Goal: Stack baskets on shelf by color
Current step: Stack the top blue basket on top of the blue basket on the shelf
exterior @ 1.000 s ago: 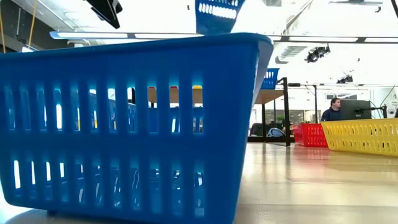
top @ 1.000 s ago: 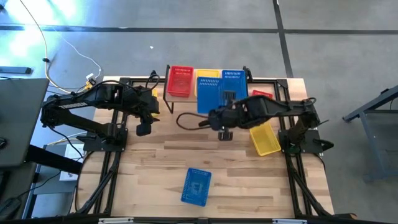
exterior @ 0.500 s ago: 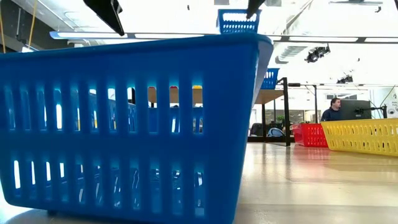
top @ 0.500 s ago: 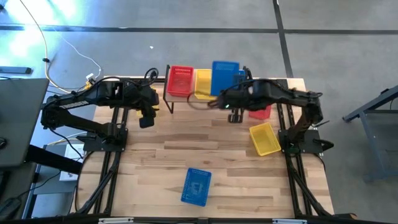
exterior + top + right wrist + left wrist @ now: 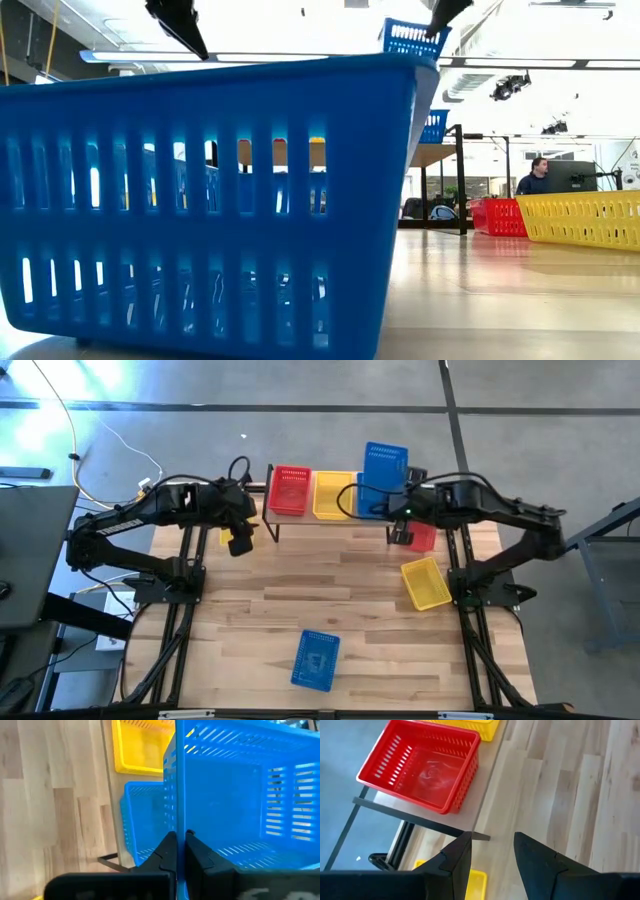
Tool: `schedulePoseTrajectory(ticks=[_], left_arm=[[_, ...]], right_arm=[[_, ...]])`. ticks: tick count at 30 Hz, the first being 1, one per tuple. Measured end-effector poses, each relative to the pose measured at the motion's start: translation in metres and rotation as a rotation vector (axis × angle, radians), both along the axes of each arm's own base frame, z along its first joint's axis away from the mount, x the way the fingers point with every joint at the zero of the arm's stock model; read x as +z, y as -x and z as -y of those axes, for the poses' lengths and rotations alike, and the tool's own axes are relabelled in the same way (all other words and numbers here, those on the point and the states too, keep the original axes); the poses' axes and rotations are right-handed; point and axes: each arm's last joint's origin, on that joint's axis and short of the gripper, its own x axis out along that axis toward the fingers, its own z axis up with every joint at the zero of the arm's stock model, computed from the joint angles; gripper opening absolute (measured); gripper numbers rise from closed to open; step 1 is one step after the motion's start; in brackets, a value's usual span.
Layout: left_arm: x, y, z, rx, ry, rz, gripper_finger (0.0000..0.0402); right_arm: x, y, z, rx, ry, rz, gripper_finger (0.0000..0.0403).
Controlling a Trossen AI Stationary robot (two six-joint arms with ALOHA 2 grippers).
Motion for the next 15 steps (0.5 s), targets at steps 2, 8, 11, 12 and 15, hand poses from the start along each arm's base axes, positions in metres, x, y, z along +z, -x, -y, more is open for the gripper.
schedulePoseTrajectory(ticks=[2,8,11,12,15], left_arm=[[0.000,0.000,-0.001,0.006,0.000,0.001,0.0137],[0.000,0.002,-0.005,0.032,-0.007,-0.002,0.0137],[0.000,0.004,-0.007,0.065,-0.019,-0.004,0.0137],[0.000,0.004,-0.008,0.078,-0.020,-0.003,0.0137],[0.000,0.005,-0.010,0.096,-0.018,0.000,0.0137]], right_arm=[[-0.007,0.002,0.005,0.030,-0.018,0.005,0.0000],[-0.028,0.001,0.018,0.018,-0.061,-0.022,0.0000],[-0.031,-0.002,0.023,0.027,-0.076,-0.034,0.0000],[-0.032,-0.003,0.025,0.032,-0.083,-0.035,0.0000],[-0.034,-0.007,0.030,0.031,-0.103,-0.020,0.0000]])
